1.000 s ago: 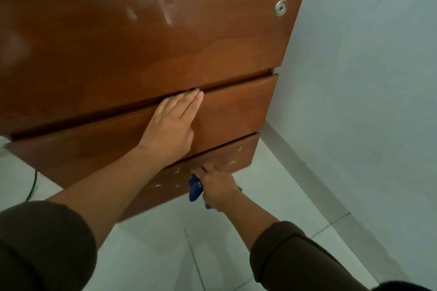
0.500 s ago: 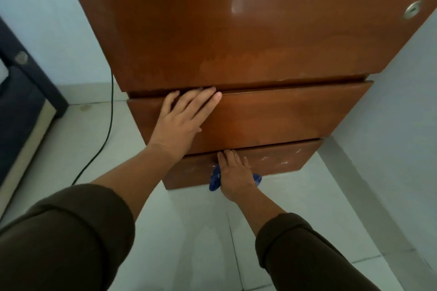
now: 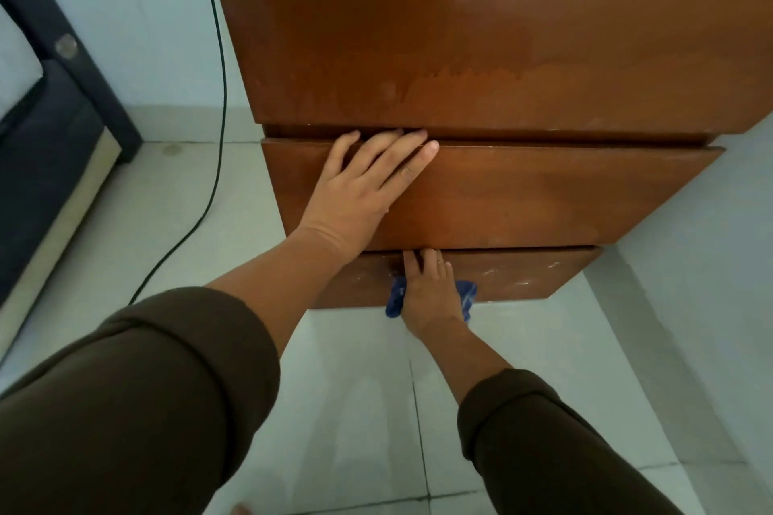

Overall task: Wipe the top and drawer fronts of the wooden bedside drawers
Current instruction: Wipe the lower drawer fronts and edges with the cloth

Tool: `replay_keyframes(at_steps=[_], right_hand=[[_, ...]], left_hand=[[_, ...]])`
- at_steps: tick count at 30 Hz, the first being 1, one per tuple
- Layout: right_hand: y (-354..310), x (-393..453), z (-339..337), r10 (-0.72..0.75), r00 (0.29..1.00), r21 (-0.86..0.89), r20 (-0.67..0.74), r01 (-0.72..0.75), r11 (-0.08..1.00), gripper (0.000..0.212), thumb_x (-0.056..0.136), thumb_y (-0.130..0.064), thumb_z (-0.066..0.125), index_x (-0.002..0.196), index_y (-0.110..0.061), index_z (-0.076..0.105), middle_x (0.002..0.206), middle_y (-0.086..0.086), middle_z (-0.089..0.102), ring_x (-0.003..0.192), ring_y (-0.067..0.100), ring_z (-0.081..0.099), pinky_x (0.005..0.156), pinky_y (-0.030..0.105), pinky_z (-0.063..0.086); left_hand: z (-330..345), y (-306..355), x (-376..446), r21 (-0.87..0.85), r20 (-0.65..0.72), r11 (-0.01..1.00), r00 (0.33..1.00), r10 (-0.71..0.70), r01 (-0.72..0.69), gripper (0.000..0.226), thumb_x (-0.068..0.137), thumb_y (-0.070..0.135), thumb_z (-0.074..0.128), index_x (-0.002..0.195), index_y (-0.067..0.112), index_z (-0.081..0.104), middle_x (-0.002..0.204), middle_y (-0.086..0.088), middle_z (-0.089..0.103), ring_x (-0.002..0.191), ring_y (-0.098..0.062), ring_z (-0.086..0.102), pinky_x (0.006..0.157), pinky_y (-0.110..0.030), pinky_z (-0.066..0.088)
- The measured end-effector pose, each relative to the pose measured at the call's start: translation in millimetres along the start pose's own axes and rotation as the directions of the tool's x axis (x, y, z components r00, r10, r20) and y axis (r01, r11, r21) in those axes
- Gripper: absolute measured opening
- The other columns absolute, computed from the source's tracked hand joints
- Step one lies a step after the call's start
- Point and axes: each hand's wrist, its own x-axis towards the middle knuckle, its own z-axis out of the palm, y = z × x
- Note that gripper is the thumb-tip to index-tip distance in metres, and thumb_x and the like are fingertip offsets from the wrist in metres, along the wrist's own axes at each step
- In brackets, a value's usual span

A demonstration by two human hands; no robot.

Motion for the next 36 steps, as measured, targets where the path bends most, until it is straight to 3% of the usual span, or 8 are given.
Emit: replay_keyframes(at_steps=[12,18,23,27,29,31,33,36], right_hand=[[-4,-16,-5,0.029,0.998,-0.048,0.053,-0.026,0.999,0.057,0.099,-0.021,0.038,0.151,-0.012,0.016,0.149,0.014,0.024,0.141,0.031,0.022,0.120,0.037,0.017],[-4,-22,-13,0.015,0.997,-0.033,0.073,-0.012,0.999,0.059,0.098,-0.021,0.042,0.151,-0.013,0.018,0.148,0.013,0.025,0.139,0.030,0.025,0.119,0.037,0.019],[7,-24,-32,0.017,0.975,0.072,0.220,-0.034,0.997,0.063,0.094,-0.014,0.048,0.151,-0.021,0.023,0.153,0.010,0.023,0.138,0.030,0.032,0.112,0.040,0.033],[2,-32,-48,0.041,0.990,0.161,0.138,-0.064,0.985,0.059,0.091,-0.012,0.050,0.146,-0.026,0.036,0.139,0.014,0.049,0.123,0.033,0.052,0.099,0.039,0.047],[-6,-36,-52,0.049,0.997,0.199,0.061,-0.060,0.978,0.056,0.089,-0.011,0.050,0.142,-0.027,0.042,0.132,0.012,0.055,0.114,0.034,0.057,0.092,0.039,0.051],[-19,-40,-55,0.017,1.000,0.221,-0.026,-0.011,0.975,0.052,0.088,-0.009,0.050,0.138,-0.026,0.047,0.130,0.011,0.055,0.111,0.034,0.058,0.088,0.039,0.050],[-35,-40,-55,-0.034,0.992,0.241,-0.125,0.064,0.968,0.050,0.087,-0.008,0.052,0.134,-0.024,0.051,0.128,0.010,0.055,0.109,0.034,0.058,0.086,0.038,0.049],[-61,-38,-48,-0.114,0.960,0.247,-0.255,0.179,0.952,0.047,0.082,-0.009,0.060,0.128,-0.019,0.058,0.126,0.010,0.058,0.106,0.035,0.059,0.082,0.038,0.050]], left_hand=[[1,-3,-1,-0.021,-0.014,1.000,1.000,0.008,-0.008,0.066,0.085,0.012,0.033,0.150,0.018,0.022,0.152,-0.005,0.035,0.136,-0.023,0.027,0.110,-0.045,0.017],[-4,-2,-1,-0.013,0.033,1.000,0.999,0.011,-0.011,0.086,0.076,0.011,0.066,0.150,0.020,0.022,0.152,-0.003,0.033,0.136,-0.023,0.027,0.111,-0.044,0.016],[-7,-5,-3,-0.036,-0.003,0.999,0.999,0.039,-0.039,0.087,0.078,0.006,0.069,0.150,0.020,0.020,0.156,-0.001,0.027,0.141,-0.020,0.028,0.113,-0.041,0.014],[1,-9,-45,-0.244,-0.087,0.968,0.995,0.044,-0.064,0.082,0.071,-0.017,0.061,0.143,0.014,0.036,0.149,-0.008,0.038,0.137,-0.022,0.034,0.110,-0.042,0.027],[10,-6,-83,-0.388,0.019,0.920,0.998,-0.059,0.062,0.077,0.066,-0.021,0.062,0.135,0.008,0.048,0.137,-0.014,0.051,0.123,-0.029,0.050,0.099,-0.041,0.042],[15,-2,-113,-0.499,0.277,0.783,0.924,-0.262,0.371,0.072,0.070,-0.019,0.063,0.135,0.006,0.048,0.134,-0.017,0.052,0.116,-0.034,0.056,0.094,-0.038,0.048],[13,2,-126,-0.479,0.554,0.545,0.719,-0.420,0.688,0.069,0.082,-0.012,0.055,0.144,0.008,0.034,0.146,-0.014,0.037,0.128,-0.031,0.045,0.103,-0.034,0.040],[19,1,-133,-0.423,0.725,0.276,0.505,-0.468,0.863,0.063,0.092,-0.003,0.048,0.149,0.012,0.025,0.149,-0.007,0.034,0.135,-0.026,0.038,0.108,-0.030,0.032]])
